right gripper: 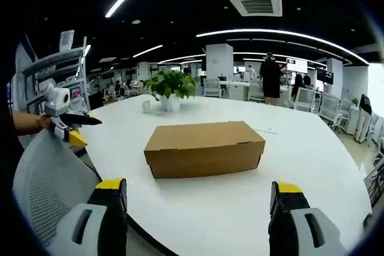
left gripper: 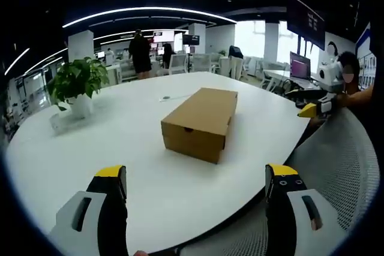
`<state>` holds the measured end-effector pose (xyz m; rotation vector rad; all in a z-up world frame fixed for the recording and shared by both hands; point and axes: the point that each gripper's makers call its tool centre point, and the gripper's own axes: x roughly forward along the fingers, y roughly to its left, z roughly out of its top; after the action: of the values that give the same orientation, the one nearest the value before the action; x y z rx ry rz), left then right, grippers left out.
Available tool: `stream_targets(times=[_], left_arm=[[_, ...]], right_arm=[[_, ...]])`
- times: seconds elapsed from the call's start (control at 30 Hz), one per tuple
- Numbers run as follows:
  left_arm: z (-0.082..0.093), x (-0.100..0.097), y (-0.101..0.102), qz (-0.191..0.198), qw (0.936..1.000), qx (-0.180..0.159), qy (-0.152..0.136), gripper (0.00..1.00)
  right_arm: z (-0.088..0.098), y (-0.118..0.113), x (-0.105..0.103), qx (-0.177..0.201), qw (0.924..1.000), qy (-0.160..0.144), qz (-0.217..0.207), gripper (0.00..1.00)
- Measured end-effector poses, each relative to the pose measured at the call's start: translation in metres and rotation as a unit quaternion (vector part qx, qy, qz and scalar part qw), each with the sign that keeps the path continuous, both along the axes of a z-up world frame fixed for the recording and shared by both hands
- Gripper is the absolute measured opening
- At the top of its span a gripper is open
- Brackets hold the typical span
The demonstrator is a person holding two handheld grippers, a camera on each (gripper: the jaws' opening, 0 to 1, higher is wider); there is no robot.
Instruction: Operate the shoe box by opening the lid, removing the specified soft item, and placing it in the target area until the item is outside and the box remains undamaged.
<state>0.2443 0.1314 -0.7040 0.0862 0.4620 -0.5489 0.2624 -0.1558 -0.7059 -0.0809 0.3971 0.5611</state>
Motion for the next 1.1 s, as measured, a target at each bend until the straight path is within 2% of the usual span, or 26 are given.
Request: stream_targets(times=[1.1], left_arm=[[-0.0027, 0.0019, 0.0039, 0.016, 0.9998, -0.009, 0.009, 1.0]], right_arm=[[-0.0019, -0.0029, 0.0, 0.001, 1.0, 0.005, -0.007, 0.99]])
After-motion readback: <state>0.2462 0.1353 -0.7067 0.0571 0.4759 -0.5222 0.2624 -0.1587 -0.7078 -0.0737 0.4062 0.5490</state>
